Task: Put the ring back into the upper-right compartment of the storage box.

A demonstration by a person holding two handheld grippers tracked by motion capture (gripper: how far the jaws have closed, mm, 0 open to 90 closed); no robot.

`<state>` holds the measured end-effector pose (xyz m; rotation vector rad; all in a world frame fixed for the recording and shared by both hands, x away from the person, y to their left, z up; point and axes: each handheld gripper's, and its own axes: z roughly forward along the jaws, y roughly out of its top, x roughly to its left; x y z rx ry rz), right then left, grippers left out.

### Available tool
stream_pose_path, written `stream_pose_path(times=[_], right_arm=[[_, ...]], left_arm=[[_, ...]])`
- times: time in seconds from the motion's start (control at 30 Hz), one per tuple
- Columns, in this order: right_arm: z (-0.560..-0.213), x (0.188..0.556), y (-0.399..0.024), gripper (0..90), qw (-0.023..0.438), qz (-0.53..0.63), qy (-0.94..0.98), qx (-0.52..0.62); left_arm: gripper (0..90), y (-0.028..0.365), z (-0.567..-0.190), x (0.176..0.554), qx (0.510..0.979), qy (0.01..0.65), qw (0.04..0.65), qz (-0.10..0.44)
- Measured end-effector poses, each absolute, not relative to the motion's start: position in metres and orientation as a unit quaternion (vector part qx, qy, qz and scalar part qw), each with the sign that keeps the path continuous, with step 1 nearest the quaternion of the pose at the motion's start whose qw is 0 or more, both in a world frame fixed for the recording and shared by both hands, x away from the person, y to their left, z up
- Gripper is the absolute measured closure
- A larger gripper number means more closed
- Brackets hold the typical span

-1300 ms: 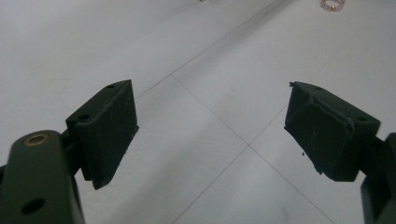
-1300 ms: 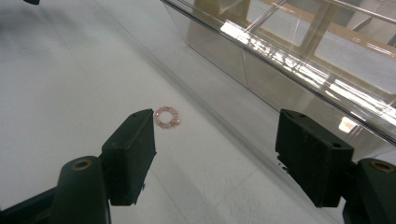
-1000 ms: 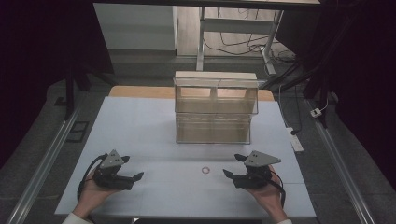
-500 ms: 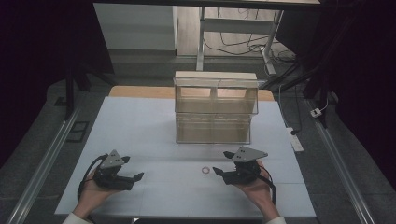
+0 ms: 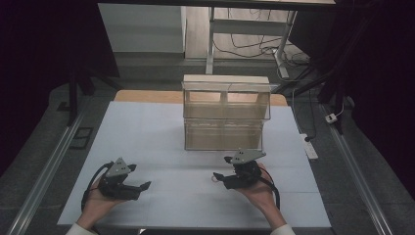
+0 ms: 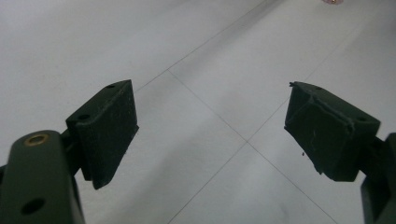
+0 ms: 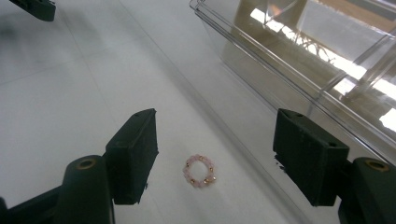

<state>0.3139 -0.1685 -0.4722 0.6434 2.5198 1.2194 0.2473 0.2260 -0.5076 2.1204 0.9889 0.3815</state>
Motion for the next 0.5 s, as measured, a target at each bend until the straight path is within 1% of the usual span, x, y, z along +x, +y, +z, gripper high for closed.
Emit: stream_pose_path(times=[0.2,0.33,0.5], right_arm=[[-0.472,0.318,-0.164,32.3,0.128,0.400,0.878,0.228],[-0.478,0.324,-0.156,34.8,0.115,0.376,0.888,0.239],[-0.484,0.327,-0.152,36.8,0.116,0.359,0.894,0.242]], left_arm=[[16.8,0.228,-0.506,0.247,0.826,0.389,0.379,0.151],[16.8,0.228,-0.506,0.247,0.827,0.388,0.378,0.151],[16.9,0.227,-0.507,0.247,0.829,0.386,0.376,0.151]])
